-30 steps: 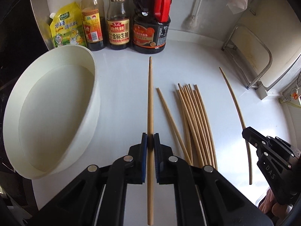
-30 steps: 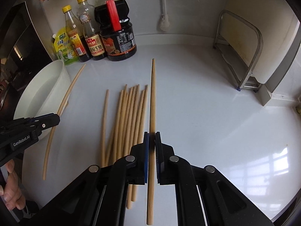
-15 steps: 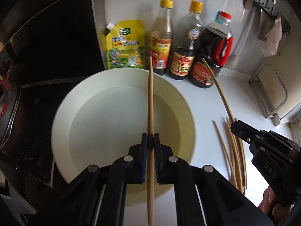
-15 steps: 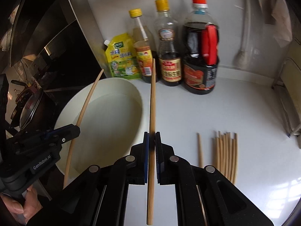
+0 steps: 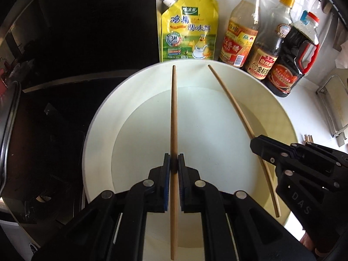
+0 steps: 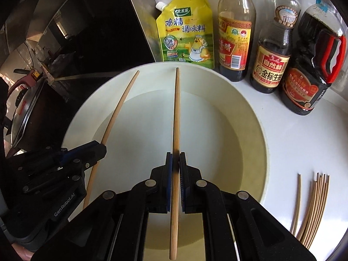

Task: Organize utensils
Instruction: 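Lift both held chopsticks and carry them over the white basin, then open the left tool over the basin while the right tool opens too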

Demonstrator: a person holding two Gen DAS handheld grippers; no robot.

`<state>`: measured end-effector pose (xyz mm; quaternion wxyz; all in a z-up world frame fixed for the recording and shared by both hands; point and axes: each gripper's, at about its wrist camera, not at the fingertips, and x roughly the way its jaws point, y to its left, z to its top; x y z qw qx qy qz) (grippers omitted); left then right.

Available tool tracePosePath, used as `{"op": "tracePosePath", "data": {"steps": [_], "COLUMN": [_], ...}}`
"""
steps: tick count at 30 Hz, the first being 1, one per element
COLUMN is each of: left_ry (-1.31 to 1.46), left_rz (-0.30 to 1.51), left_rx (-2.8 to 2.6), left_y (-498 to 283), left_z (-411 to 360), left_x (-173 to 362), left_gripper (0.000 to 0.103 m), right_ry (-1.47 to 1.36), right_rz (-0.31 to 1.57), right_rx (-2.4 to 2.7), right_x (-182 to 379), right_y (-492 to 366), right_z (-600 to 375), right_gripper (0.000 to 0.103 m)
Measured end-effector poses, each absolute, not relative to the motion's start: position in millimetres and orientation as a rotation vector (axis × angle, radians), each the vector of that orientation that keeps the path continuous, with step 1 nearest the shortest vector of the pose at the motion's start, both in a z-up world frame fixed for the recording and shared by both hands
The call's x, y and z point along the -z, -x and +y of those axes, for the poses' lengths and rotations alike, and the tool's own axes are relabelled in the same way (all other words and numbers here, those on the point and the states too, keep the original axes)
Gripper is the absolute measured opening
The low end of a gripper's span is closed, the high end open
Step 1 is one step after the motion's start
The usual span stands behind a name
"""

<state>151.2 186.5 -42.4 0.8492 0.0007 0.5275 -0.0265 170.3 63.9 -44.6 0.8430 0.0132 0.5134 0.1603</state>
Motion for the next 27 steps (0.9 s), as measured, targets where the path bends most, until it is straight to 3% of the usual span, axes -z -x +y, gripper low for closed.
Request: {"op": "tracePosePath", "data": {"steps": [9,14,27], "left_ry": [0.022,0.029,0.028], "left_rz": [1.165,1.149,1.095], "left_rx": [0.068,0.055,0.039], "left_y": [-167,-169,-152], "left_z": [194,197,200], "left_x": [65,62,38], "left_gripper": [0.008,0.031,0.047], "right_ry": [-0.032,-0.031,-0.052], "right_rz": [1.162,1.141,1.092], "right_rx": [-0.304,-0.288,-0.281], "right_x": [71,66,42], "right_y": [-180,-176,-152], "right_z": [63,59,42], "right_gripper": [0.007,0.020,0.021]}}
